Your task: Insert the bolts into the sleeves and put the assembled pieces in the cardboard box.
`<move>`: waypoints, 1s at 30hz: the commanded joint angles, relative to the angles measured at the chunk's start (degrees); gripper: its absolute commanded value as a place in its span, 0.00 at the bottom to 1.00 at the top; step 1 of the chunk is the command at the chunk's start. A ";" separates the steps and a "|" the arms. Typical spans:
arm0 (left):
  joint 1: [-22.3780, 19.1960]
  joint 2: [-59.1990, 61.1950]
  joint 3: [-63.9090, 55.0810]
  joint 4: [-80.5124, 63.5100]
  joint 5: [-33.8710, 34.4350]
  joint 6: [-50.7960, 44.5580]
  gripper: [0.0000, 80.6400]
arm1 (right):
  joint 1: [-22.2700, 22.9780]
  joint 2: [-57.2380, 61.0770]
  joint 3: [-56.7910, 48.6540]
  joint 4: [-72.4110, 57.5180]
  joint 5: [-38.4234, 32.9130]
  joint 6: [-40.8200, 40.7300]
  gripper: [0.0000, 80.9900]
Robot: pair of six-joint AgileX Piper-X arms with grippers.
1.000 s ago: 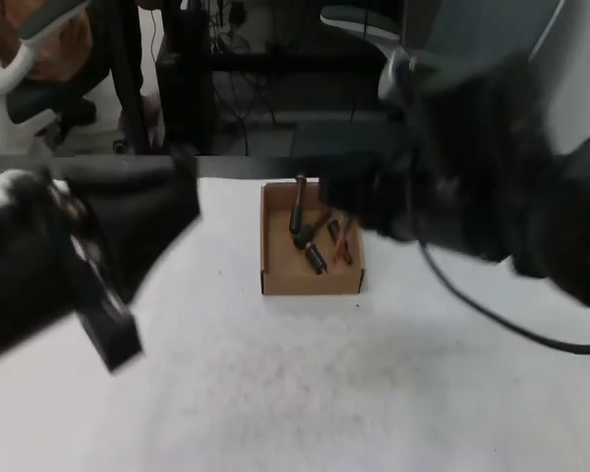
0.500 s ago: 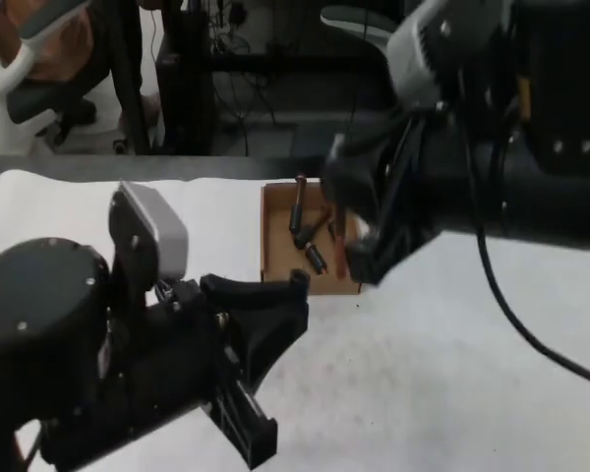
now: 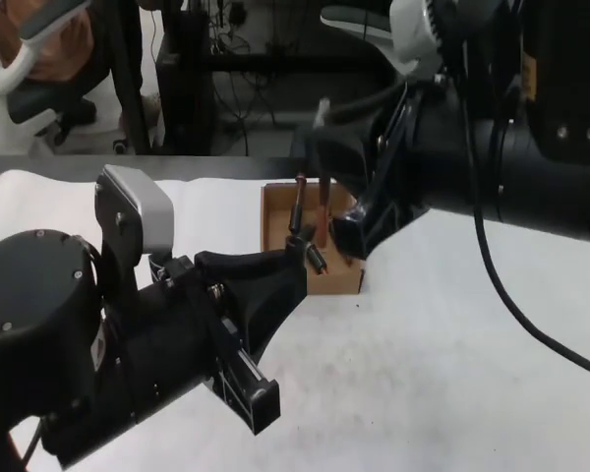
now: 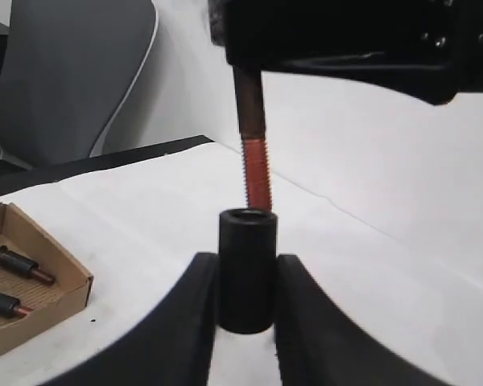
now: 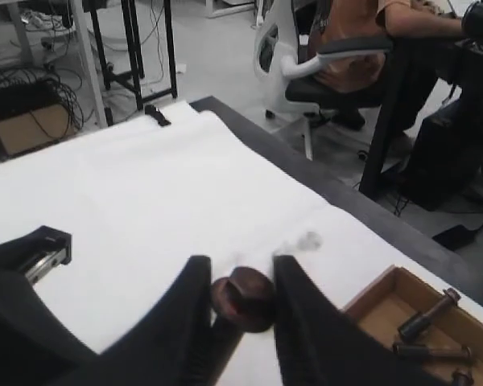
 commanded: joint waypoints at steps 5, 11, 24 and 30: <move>-0.28 -0.18 -0.14 -1.53 -1.37 -1.38 0.02 | 0.93 -0.34 -0.93 -2.89 -0.21 0.60 0.01; -0.28 -0.18 -0.14 -1.53 -1.37 -1.38 0.02 | 2.12 -0.34 -0.93 -3.81 -0.21 1.97 0.01; -0.28 -0.18 -0.14 -4.10 -1.16 -2.77 0.02 | 2.12 -0.07 -0.93 -3.81 -0.07 1.99 0.01; -0.28 -0.18 -0.14 -4.09 -0.96 -3.07 0.02 | 2.12 -0.07 -0.93 -3.81 -0.07 1.99 0.01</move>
